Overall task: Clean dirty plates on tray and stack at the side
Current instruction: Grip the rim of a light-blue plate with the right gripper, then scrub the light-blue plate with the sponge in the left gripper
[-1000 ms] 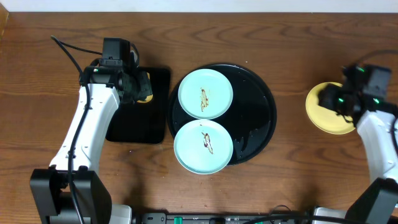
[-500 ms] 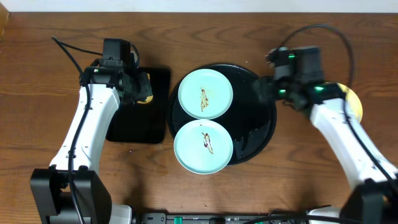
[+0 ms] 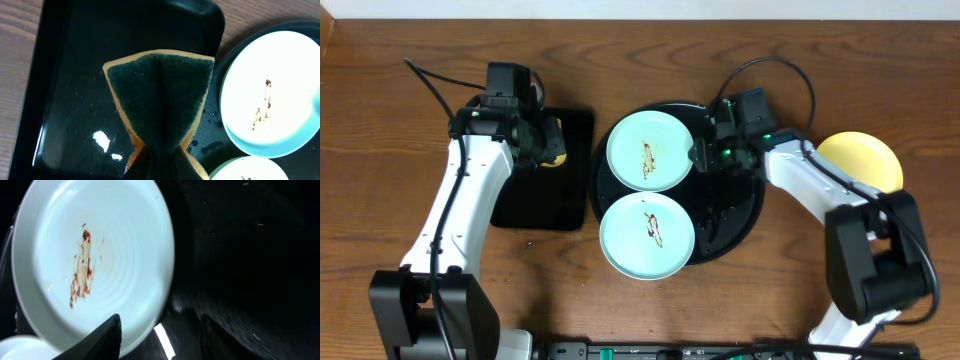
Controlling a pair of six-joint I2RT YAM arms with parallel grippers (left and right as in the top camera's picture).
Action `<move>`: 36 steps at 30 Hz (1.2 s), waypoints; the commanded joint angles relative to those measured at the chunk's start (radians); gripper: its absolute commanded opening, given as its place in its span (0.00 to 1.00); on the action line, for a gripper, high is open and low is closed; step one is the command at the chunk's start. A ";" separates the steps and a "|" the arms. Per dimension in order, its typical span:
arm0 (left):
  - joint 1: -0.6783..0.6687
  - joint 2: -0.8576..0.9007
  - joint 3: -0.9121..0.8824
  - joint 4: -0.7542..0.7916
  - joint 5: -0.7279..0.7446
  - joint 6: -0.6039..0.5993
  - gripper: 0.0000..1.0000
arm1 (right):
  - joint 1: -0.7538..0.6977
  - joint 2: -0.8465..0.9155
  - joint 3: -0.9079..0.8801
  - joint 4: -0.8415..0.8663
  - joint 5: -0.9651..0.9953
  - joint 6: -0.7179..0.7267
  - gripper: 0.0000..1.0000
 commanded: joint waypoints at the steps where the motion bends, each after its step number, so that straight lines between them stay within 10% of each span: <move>1: -0.033 -0.017 -0.004 0.023 -0.001 -0.004 0.08 | 0.027 0.048 0.011 0.020 -0.022 0.055 0.44; 12: -0.211 0.042 -0.008 0.169 0.044 0.006 0.08 | 0.030 0.081 0.011 0.025 -0.017 0.079 0.01; 36: -0.441 0.259 -0.014 0.257 0.121 -0.013 0.08 | 0.007 0.080 0.011 -0.020 0.046 0.157 0.01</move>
